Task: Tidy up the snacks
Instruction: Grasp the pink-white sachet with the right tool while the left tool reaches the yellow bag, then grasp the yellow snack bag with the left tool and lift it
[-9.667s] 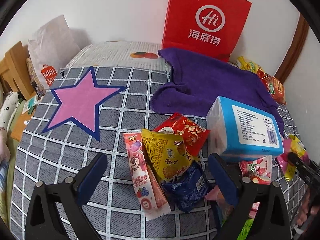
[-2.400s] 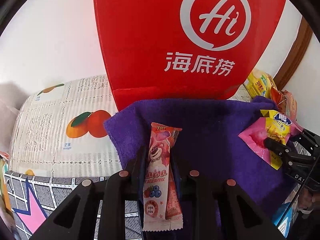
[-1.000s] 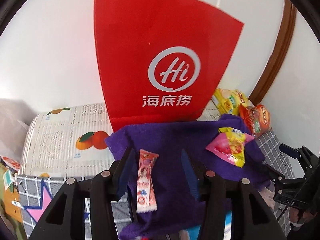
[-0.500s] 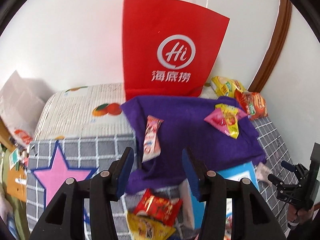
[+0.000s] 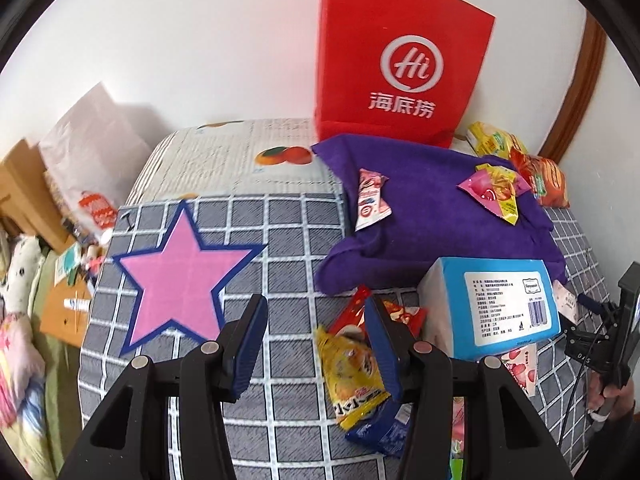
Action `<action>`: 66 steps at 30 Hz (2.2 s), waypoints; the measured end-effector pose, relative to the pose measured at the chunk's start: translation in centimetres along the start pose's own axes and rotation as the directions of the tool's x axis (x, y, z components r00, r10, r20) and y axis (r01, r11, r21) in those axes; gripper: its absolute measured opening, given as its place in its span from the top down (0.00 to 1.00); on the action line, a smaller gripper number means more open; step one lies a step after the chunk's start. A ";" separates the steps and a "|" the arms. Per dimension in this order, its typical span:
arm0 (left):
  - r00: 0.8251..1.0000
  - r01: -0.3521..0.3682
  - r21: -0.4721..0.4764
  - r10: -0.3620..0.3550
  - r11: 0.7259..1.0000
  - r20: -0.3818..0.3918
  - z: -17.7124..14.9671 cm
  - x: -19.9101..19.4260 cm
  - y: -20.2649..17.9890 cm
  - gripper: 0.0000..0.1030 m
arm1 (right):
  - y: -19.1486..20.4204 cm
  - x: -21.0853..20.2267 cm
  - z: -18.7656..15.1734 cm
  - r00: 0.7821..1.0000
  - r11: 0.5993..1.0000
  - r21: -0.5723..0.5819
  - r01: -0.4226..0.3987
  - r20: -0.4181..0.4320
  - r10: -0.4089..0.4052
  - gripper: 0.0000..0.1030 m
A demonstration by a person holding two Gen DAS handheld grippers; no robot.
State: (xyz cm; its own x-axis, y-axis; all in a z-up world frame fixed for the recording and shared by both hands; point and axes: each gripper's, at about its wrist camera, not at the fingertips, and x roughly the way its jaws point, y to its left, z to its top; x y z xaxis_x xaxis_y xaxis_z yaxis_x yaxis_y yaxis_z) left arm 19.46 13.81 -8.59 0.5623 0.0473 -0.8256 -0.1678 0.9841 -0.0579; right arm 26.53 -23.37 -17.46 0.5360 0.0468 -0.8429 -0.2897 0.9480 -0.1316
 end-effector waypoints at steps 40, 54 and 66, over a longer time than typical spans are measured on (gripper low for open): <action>0.984 0.130 -0.046 -0.134 0.990 -0.118 -4.5 5.1 -1.1 0.54 | 2.0 -5.8 -1.9 0.995 0.989 0.117 -0.088 0.045 0.083 0.56; 0.982 0.146 -0.040 -0.150 0.988 -0.118 -4.7 6.6 -1.0 0.59 | 3.6 -7.0 -1.5 0.996 0.990 0.117 -0.081 0.046 0.076 0.56; 0.985 0.160 -0.029 -0.162 0.987 -0.063 -4.7 4.0 -0.2 0.65 | 4.9 -9.2 -1.4 0.993 0.990 0.108 -0.091 0.084 0.082 0.56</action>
State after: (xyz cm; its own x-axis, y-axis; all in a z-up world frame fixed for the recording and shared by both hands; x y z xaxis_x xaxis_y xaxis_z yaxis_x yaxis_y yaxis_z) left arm 17.97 13.03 -14.50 0.5302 -0.1235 -0.8389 -0.0990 0.9736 -0.2059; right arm 19.02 -19.63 -11.06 0.5750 0.1503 -0.8043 -0.2499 0.9683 0.0023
